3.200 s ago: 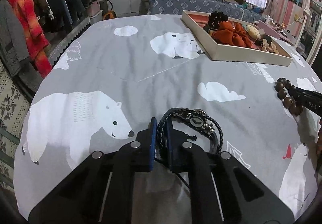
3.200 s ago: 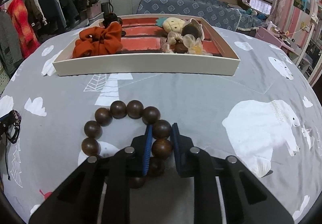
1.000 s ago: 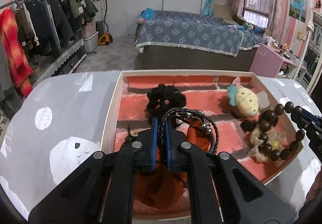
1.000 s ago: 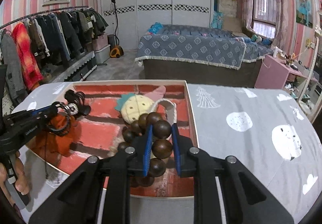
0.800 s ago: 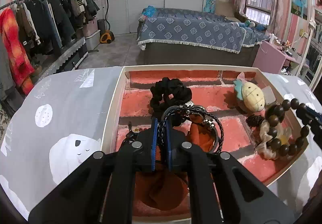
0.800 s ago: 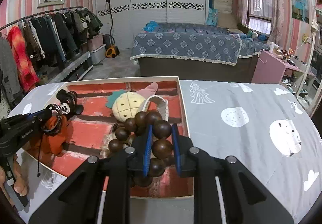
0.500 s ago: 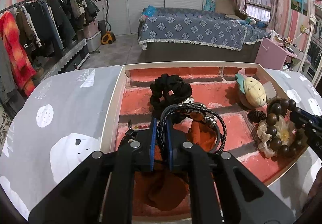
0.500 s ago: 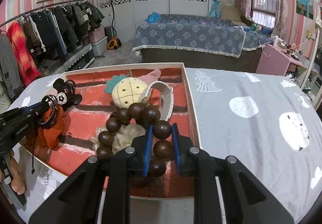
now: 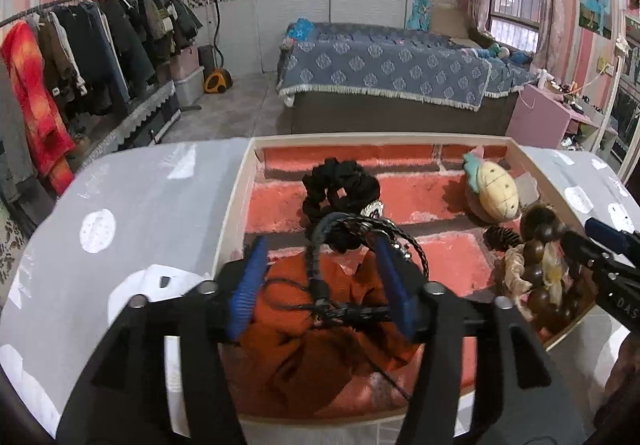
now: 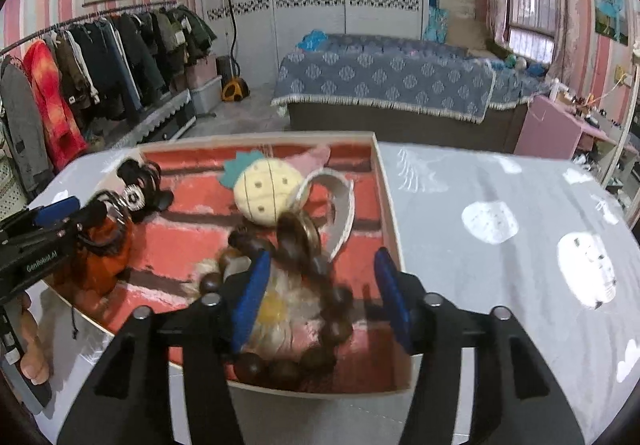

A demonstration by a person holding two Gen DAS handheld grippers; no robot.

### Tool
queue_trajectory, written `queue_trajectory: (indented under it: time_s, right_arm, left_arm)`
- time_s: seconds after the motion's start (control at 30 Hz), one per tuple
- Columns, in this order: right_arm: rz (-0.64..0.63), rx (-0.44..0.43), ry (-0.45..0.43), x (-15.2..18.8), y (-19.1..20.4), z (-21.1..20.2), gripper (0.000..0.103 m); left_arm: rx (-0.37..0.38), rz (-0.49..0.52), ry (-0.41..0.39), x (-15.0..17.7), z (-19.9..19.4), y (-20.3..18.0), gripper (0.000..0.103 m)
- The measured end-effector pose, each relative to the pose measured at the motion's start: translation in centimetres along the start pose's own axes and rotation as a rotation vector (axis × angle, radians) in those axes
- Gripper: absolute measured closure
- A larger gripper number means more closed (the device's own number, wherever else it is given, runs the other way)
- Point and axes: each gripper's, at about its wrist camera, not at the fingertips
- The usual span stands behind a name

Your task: Organize jewelry

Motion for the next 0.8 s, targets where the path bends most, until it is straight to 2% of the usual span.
queue_trajectory:
  time_s: [0.07, 0.13, 0.23, 0.3, 0.5, 0.57, 0.8]
  right_arm:
    - [0.010, 0.002, -0.045, -0.2, 0.0, -1.4, 0.030]
    - [0.011, 0.004, -0.081, -0.3, 0.1, -2.7, 0.022]
    - [0.003, 0.011, -0.122, -0.3, 0.5, -5.0, 0.014]
    - [0.001, 0.013, -0.145, -0.2, 1.0, -6.6, 0.013]
    - [-0.016, 0.025, -0.217, 0.6, 3.0, -12.1, 0.008]
    - [-0.020, 0.028, -0.238, 1.1, 3.7, -14.1, 0.004]
    - [-0.020, 0.023, -0.275, 4.0, 5.5, -19.2, 0.004]
  left_arm:
    - [0.001, -0.006, -0.017, -0.2, -0.9, 0.2, 0.032]
    - [0.005, -0.013, -0.043, -0.2, -2.4, 0.4, 0.023]
    - [0.002, -0.010, -0.088, -0.2, -4.8, 0.7, 0.013]
    - [-0.002, -0.009, -0.127, 0.1, -7.0, 1.1, 0.005]
    - [0.018, -0.037, -0.194, 1.2, -13.3, 3.1, 0.005]
    - [0.015, -0.040, -0.217, 1.7, -15.3, 3.6, 0.005]
    - [-0.017, -0.060, -0.257, 4.4, -21.1, 5.2, 0.005]
Point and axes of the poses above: each gripper's, at about its wrist camera, not at the fingertips, and z roughly the way its jaws point, y to its left, x to its underside, and after that the axes turned 15 degrees about -x, right-handed
